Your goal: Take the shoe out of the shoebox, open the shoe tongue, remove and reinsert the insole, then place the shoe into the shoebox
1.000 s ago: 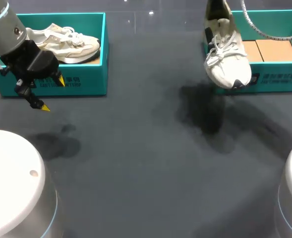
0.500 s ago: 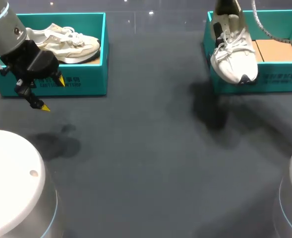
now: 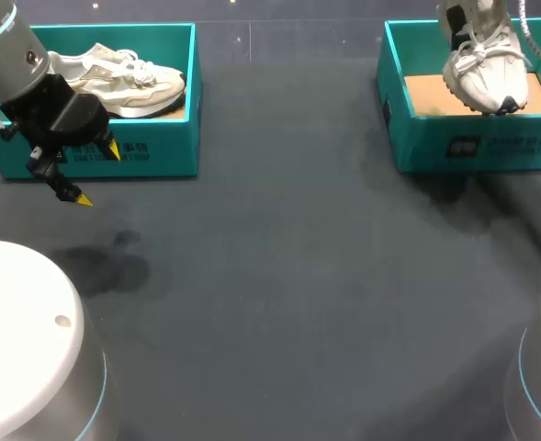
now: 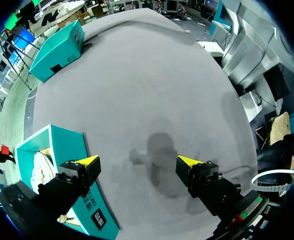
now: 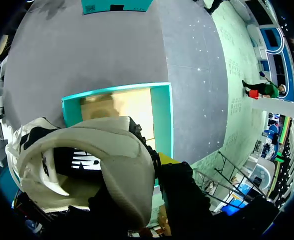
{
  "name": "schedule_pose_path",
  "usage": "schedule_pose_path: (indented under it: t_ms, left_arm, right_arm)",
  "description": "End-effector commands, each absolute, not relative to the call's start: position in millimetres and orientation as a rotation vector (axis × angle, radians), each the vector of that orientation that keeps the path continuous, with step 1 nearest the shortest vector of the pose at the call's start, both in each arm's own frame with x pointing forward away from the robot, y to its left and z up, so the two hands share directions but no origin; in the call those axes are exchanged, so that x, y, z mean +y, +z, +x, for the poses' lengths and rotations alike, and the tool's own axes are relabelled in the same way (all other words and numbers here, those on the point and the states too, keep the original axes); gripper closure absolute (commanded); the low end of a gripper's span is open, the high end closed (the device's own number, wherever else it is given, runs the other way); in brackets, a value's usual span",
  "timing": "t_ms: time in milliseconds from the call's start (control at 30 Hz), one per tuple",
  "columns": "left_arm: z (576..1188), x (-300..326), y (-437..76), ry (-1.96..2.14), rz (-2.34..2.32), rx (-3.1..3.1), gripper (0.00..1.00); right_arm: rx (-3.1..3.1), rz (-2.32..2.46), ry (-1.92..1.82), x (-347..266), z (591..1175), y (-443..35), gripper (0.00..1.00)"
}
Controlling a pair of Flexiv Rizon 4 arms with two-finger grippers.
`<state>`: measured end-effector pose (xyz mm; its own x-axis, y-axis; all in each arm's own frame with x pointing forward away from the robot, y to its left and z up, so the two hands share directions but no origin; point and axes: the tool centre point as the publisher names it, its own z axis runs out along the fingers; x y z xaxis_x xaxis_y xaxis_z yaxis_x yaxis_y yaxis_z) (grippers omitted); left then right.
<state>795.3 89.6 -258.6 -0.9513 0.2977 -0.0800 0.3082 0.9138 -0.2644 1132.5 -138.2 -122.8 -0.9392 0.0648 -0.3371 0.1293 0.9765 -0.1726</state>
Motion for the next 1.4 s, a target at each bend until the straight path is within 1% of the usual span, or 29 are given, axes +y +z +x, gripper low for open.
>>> schedule_pose_path:
  t_ms: [33, 267, 533, 800, 1033, 1300, 1400]
  left_arm:
    - [795.0, 89.8, -258.1, -0.425, 0.481, 3.037, 0.0]
    - [795.0, 89.8, -258.1, -0.425, 0.481, 3.037, 0.0]
    - [795.0, 89.8, -258.1, -0.425, 0.481, 3.037, 0.0]
    - [795.0, 89.8, -258.1, -0.425, 0.481, 3.037, 0.0]
    - [795.0, 89.8, -258.1, -0.425, 0.481, 3.037, 0.0]
    - [795.0, 89.8, -258.1, -0.425, 0.481, 3.037, 0.0]
    - [795.0, 89.8, -258.1, -0.425, 0.481, 3.037, 0.0]
  right_arm:
    - [2.824, 0.126, -0.284, -144.7, 1165.2, -124.2, 1.0]
    - [2.824, 0.137, -0.267, -167.9, 1192.3, -128.4, 1.0]
    - [2.747, 0.606, -0.266, -217.5, 1195.7, -129.6, 1.0]
    - [2.541, 1.089, -0.298, -247.8, 1162.2, -126.7, 1.0]
    - [2.346, 1.429, -0.327, -262.4, 1128.1, -136.8, 1.0]
    - [2.191, 1.665, -0.307, -283.8, 1094.2, -144.4, 1.0]
    - [2.191, 1.665, -0.307, -283.8, 1094.2, -144.4, 1.0]
